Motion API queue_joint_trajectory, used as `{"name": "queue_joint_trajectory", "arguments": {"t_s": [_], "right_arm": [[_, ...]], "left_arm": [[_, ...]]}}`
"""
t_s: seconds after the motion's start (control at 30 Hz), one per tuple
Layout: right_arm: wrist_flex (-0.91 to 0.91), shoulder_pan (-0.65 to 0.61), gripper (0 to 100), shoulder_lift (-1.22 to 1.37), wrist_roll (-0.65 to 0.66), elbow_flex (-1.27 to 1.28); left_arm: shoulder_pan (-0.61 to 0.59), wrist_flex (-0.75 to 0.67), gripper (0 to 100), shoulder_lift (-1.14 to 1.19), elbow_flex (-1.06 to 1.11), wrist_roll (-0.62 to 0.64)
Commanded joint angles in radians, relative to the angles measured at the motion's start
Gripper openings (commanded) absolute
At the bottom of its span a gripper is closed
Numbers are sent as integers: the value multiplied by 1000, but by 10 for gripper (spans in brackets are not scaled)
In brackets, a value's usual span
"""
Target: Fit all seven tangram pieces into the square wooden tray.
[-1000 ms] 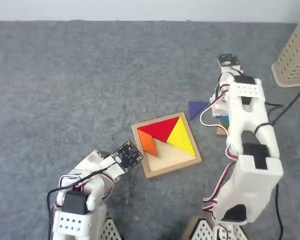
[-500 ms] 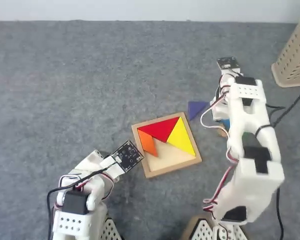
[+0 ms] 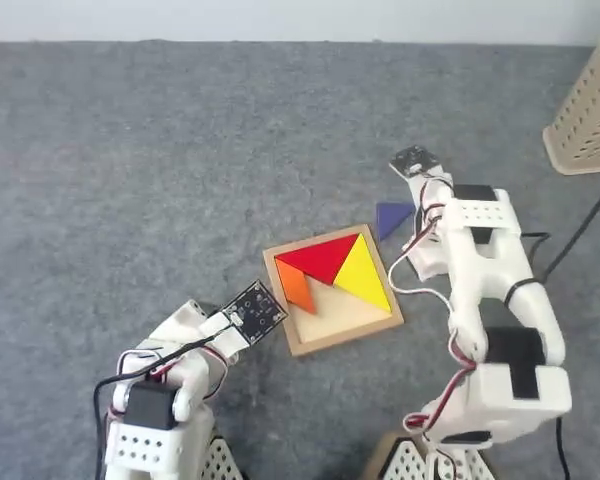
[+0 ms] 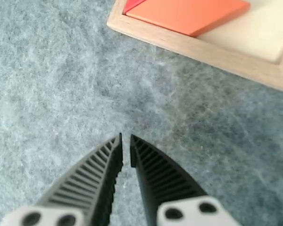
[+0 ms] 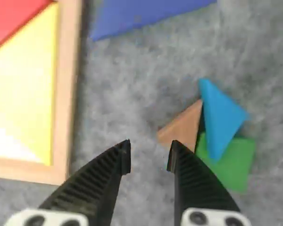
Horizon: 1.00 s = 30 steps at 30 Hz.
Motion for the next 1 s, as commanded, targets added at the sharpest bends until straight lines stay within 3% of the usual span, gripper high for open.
{"name": "queue_joint_trajectory", "arguments": {"t_s": [0.0, 0.27, 0.47, 0.6, 0.97], "right_arm": [[-24, 25, 149, 35, 17, -55], [-18, 48, 149, 156, 15, -152], [33, 65, 154, 77, 14, -175], [51, 64, 215, 13, 14, -181], [-2, 47, 221, 36, 23, -183]], "left_arm": [[-3, 5, 27, -17, -10, -11], [-3, 5, 27, -17, -10, -11], [-3, 5, 27, -17, -10, -11], [-3, 5, 27, -17, -10, -11], [-3, 5, 27, -17, -10, -11]]}}
